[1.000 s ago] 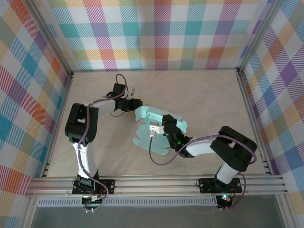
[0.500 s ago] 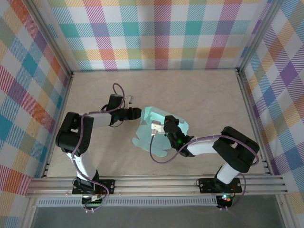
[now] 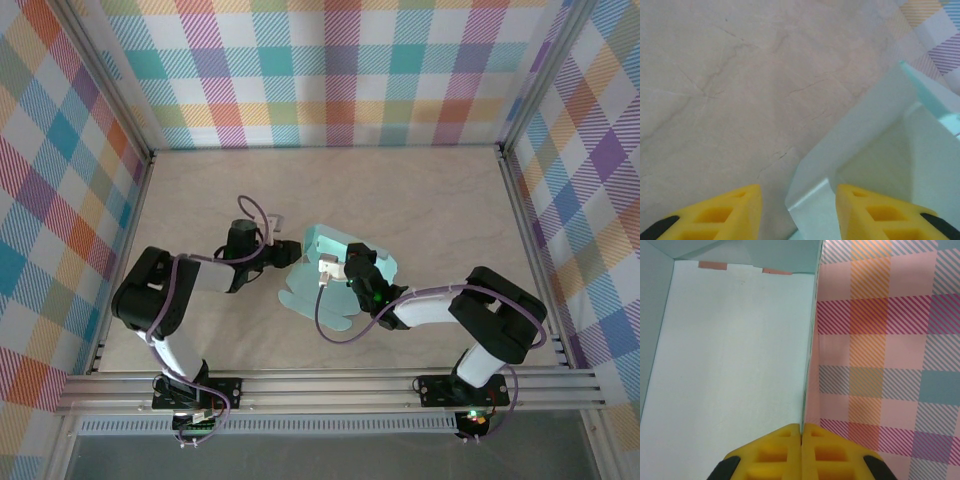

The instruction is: Fold the paper box

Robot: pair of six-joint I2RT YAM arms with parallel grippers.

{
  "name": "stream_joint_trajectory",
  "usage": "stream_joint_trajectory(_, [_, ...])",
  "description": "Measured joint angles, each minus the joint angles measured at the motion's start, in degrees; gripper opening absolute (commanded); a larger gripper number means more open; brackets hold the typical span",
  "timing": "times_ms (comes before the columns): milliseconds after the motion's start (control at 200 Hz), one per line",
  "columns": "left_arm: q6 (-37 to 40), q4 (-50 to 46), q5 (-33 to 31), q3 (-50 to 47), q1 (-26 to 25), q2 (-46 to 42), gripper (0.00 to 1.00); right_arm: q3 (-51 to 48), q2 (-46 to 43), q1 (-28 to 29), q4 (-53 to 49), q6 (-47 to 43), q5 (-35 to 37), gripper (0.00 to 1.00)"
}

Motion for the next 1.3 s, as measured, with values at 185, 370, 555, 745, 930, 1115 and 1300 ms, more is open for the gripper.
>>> stream_joint_trajectory(185, [0.87,6.23,-2.43,-3.87,-1.4,-2.84,0.45,0.02,0.04,0.0,0.2,-1.05,0.0,0.0])
stream_joint_trajectory(370, [2.16,8.98,-2.49,-3.67,-1.68,-2.32,0.44,0.26,0.04,0.0,-0.26,-1.01,0.0,0.0])
stream_joint_trajectory(555, [2.64,9.46,-0.96,-1.86,-2.19,0.66,0.42,0.35,-0.02,0.07,-1.2,-0.52,0.0,0.0])
stream_joint_trajectory(745, [3.76,9.94,0.87,-0.96,-3.48,1.84,0.45,0.46,-0.15,0.07,-1.62,-0.28,0.0,0.0])
stream_joint_trajectory(930, [4.61,10.34,1.62,-0.13,-3.65,2.89,0.43,0.57,-0.68,0.11,-2.89,0.5,-0.02,0.0])
stream_joint_trajectory(1115, [4.76,10.97,2.95,1.92,-3.98,5.29,0.33,0.83,-0.79,0.11,-3.82,1.11,0.2,0.0])
stream_joint_trajectory(1300, [5.01,11.93,3.32,2.38,-4.61,6.27,0.3,0.98,-0.94,0.11,-4.55,1.36,0.63,0.0])
